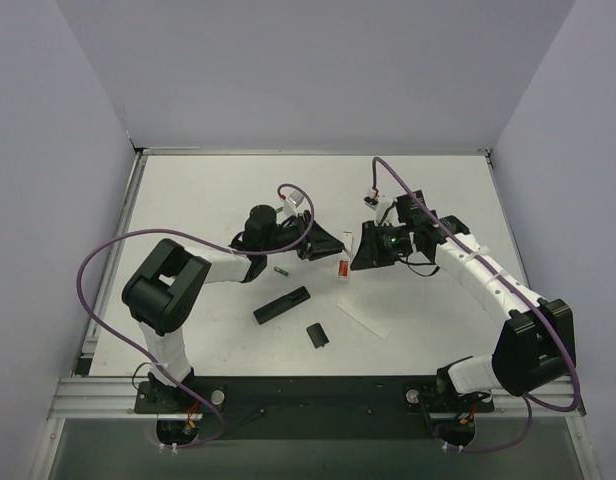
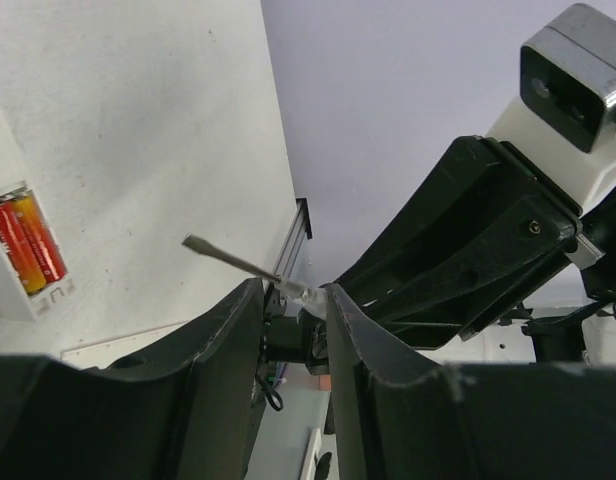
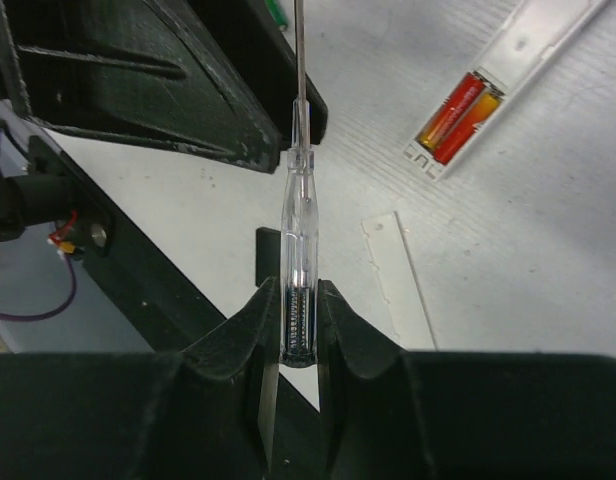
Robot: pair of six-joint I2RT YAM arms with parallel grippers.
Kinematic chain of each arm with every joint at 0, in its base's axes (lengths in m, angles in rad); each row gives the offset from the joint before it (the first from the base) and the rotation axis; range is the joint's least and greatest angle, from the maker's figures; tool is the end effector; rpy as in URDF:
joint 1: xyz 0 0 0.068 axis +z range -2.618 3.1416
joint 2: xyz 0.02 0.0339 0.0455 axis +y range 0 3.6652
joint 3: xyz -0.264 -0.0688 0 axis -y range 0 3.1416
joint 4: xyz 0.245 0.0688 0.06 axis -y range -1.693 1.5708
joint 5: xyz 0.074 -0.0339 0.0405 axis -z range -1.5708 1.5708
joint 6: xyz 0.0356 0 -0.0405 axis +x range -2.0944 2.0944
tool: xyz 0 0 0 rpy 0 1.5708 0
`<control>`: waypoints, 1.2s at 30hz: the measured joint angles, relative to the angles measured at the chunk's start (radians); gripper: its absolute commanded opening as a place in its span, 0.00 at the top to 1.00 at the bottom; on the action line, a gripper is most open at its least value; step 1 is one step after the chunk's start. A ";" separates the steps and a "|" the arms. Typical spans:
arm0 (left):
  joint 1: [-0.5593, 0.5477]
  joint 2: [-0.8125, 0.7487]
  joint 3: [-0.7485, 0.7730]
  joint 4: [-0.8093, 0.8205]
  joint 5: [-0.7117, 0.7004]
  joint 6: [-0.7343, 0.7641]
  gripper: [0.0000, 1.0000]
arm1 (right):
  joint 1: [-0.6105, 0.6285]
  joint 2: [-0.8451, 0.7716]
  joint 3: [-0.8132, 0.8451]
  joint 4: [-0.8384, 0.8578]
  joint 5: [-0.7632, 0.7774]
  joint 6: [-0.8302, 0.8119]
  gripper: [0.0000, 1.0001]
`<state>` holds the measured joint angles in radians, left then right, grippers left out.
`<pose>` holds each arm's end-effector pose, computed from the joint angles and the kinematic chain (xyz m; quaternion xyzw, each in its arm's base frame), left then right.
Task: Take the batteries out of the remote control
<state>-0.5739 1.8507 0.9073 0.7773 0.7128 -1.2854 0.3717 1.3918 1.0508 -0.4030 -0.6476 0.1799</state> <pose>0.3106 -0.2285 0.1874 -0.0379 0.7491 -0.6445 0.1487 0.2711 0.1287 0.2785 -0.2104 0.8519 0.3841 0.2871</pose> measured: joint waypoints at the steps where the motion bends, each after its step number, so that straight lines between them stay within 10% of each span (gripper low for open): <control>1: -0.005 0.000 0.000 0.013 0.001 -0.010 0.58 | 0.000 -0.007 -0.013 0.023 -0.019 0.020 1.00; 11: -0.006 0.000 -0.026 0.113 -0.006 -0.099 1.00 | -0.013 -0.033 -0.101 0.195 -0.120 0.138 1.00; 19: -0.006 0.000 -0.078 0.213 -0.013 -0.231 1.00 | 0.007 -0.147 -0.163 0.280 -0.070 0.011 0.63; 27: -0.007 0.000 -0.138 0.282 -0.050 -0.388 1.00 | 0.166 -0.529 -0.455 0.605 0.127 -0.347 0.52; 36: -0.021 -0.040 -0.183 0.340 -0.109 -0.573 1.00 | 0.182 -0.563 -0.536 0.766 0.187 -0.515 0.51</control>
<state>-0.5953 1.8103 0.7238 1.1175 0.6033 -1.8580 0.5537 0.8291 0.5148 0.3630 -0.4603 -0.3355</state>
